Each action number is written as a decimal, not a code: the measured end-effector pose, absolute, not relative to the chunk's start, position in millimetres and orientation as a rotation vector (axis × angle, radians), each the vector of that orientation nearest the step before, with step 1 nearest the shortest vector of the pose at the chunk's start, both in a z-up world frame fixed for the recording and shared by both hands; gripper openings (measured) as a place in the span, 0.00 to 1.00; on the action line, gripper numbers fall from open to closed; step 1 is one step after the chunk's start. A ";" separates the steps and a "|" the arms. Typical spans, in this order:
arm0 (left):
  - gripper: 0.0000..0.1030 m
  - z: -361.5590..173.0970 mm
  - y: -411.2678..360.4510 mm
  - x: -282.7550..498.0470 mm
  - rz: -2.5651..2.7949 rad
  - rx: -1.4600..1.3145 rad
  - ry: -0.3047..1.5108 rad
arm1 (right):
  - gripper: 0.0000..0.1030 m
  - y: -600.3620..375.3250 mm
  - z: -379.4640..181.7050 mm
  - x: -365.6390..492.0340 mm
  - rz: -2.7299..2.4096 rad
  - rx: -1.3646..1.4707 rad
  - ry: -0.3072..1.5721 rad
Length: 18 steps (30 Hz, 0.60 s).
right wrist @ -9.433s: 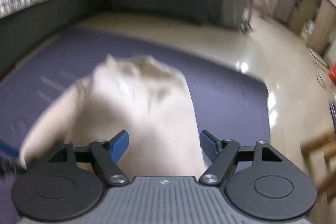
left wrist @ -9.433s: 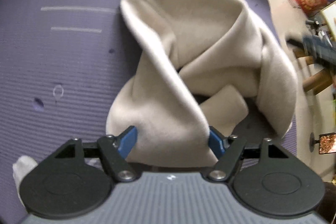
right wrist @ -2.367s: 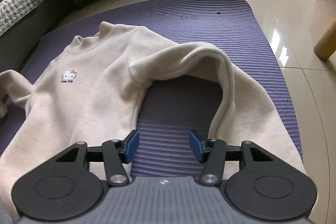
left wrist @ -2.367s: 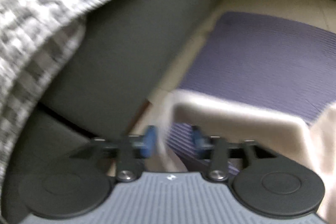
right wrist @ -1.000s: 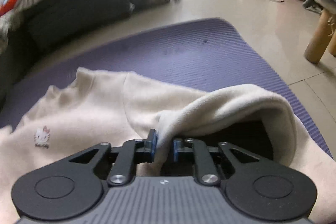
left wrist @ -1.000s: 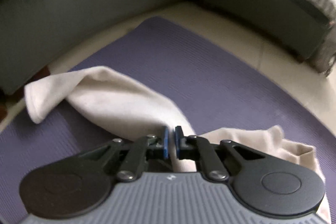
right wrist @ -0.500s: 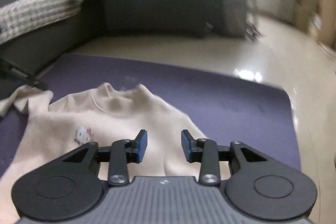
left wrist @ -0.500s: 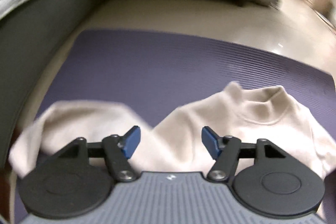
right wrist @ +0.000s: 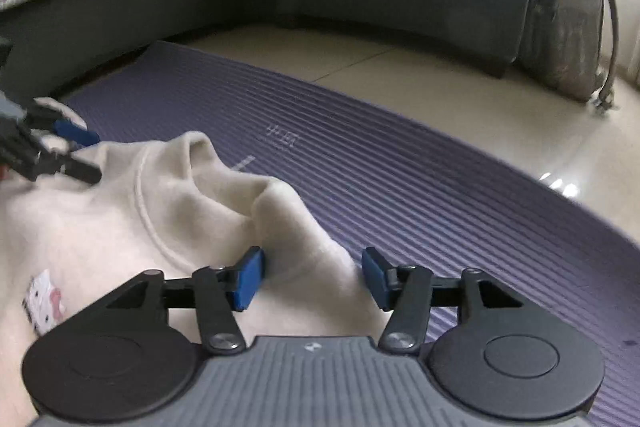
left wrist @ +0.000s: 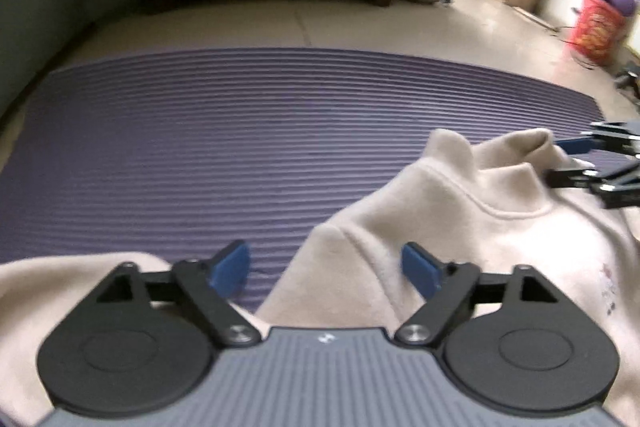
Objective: Fold clothes
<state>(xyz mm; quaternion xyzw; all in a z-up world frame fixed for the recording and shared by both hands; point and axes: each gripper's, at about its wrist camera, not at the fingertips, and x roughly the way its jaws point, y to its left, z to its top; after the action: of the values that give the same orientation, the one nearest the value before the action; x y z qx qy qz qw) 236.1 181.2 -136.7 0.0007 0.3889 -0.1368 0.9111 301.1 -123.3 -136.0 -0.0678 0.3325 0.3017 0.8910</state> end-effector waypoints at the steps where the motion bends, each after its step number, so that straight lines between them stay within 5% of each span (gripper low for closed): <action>1: 0.57 -136.7 181.6 235.7 -0.274 0.005 0.792 | 0.28 -124.6 -136.4 301.0 0.630 -0.114 0.681; 2: 0.46 -136.9 186.3 235.9 -0.256 -0.029 0.771 | 0.21 -124.1 -136.1 297.9 0.618 -0.111 0.660; 3: 0.16 -137.1 191.4 236.0 -0.236 -0.068 0.750 | 0.16 -122.2 -134.8 292.6 0.602 -0.123 0.632; 13: 0.13 -140.0 146.1 262.3 -0.092 -0.046 0.617 | 0.15 -114.9 -122.7 293.5 0.396 -0.094 0.503; 16: 0.21 -143.8 128.8 272.6 -0.056 0.037 0.635 | 0.37 -115.1 -134.6 311.8 0.320 -0.084 0.605; 17: 0.22 -141.6 125.8 273.4 -0.032 0.049 0.648 | 0.56 -115.9 -132.8 313.7 0.281 -0.087 0.616; 18: 0.28 -139.1 122.9 274.1 -0.006 0.058 0.663 | 0.64 -115.0 -129.2 315.6 0.246 -0.094 0.631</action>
<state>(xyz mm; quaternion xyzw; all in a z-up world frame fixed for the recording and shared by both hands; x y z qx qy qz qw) 274.1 122.9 -139.1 0.0285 0.3253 -0.0030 0.9452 315.6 -115.0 -129.2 -0.0462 0.3094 0.1205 0.9421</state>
